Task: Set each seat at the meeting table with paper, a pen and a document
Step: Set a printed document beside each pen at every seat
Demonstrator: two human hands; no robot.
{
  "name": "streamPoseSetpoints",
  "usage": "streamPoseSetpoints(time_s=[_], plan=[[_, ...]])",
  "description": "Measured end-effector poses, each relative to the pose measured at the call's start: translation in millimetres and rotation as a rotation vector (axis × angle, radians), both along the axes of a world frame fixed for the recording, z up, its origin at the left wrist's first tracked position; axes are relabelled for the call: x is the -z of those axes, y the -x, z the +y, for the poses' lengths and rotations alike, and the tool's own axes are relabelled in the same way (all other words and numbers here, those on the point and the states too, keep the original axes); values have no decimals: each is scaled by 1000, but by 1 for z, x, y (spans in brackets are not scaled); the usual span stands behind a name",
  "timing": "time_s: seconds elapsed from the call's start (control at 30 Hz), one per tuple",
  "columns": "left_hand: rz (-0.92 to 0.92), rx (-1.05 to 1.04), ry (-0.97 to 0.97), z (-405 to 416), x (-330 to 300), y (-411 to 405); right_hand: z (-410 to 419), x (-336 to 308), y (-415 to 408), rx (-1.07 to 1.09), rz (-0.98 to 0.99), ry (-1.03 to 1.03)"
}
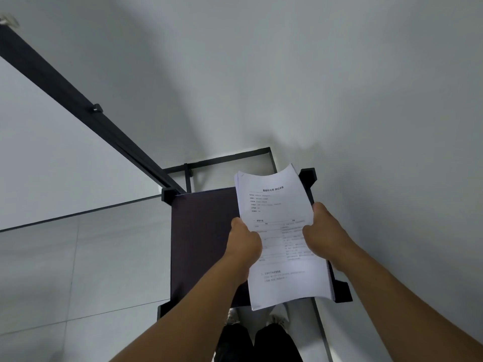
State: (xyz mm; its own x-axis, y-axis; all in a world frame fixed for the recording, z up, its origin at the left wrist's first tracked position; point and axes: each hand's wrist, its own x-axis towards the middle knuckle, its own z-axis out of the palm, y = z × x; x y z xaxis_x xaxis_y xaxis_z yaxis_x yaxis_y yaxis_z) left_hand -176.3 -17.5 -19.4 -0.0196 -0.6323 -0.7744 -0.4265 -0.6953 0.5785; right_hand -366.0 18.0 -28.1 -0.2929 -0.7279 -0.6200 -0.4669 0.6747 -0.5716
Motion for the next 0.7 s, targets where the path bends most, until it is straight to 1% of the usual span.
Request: streamPoseSetpoints(time_s=[0.17, 0.23, 0.37, 0.47, 0.57, 0.7], plan=[[33, -125, 42, -4, -19, -15, -8, -25, -14, 40, -56, 106], [31, -146, 77, -9, -33, -25, -15, -44, -24, 54, -65, 165], [32, -170, 239, -17, -80, -51, -31, -86, -47, 73, -81, 300], [66, -271, 322, -14, -123, -81, -44, -121, -70, 83, -177, 357], [109, -384, 405, -3, -166, -117, -54, -158, -96, 22, -279, 410], [140, -430, 530, 9, -216, -160, -64, -211, -129, -57, -357, 503]])
